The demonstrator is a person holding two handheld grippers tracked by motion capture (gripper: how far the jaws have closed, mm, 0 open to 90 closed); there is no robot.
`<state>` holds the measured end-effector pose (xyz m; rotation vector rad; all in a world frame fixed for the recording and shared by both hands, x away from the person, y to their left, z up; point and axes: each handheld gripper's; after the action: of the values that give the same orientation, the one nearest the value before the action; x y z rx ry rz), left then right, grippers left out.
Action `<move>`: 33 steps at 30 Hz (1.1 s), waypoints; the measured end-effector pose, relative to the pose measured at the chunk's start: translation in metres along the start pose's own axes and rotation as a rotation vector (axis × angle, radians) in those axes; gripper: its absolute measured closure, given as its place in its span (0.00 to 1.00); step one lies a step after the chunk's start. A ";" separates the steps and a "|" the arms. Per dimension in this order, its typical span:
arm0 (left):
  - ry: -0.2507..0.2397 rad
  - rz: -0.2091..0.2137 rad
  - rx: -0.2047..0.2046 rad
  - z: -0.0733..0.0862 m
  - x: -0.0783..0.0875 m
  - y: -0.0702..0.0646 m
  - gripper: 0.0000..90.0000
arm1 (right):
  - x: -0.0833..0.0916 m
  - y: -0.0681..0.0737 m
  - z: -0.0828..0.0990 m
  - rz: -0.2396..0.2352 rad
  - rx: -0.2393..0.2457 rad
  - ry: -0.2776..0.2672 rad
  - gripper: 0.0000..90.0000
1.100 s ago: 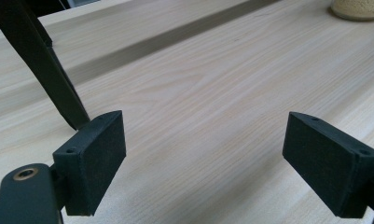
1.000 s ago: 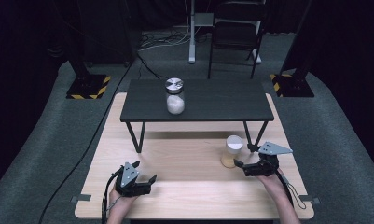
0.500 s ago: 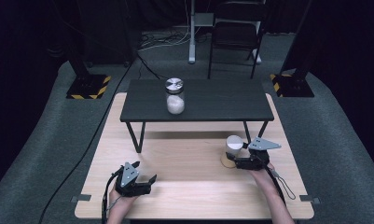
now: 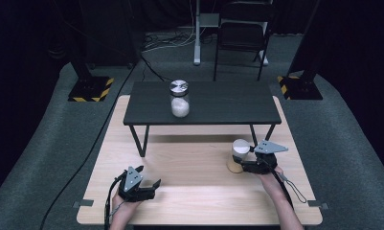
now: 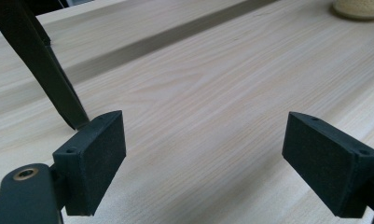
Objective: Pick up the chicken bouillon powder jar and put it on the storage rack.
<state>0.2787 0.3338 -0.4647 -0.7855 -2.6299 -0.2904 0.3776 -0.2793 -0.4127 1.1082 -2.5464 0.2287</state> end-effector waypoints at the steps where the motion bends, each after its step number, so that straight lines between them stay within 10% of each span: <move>1: 0.000 0.000 0.000 0.000 0.000 0.000 0.15 | 0.002 0.000 -0.002 -0.003 -0.001 -0.001 0.38; 33: 0.003 0.000 0.003 -0.001 0.000 0.000 0.15 | 0.059 0.001 -0.106 -0.041 -0.003 -0.037 0.38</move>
<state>0.2792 0.3338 -0.4642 -0.7839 -2.6264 -0.2877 0.3667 -0.2883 -0.2926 1.1722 -2.5524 0.1954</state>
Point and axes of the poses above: each handheld gripper's, and its own axes: x roughly backward along the jaws, z roughly out of its underside, y roughly to its left, and after that the axes turned 2 degrees about -y, right-handed
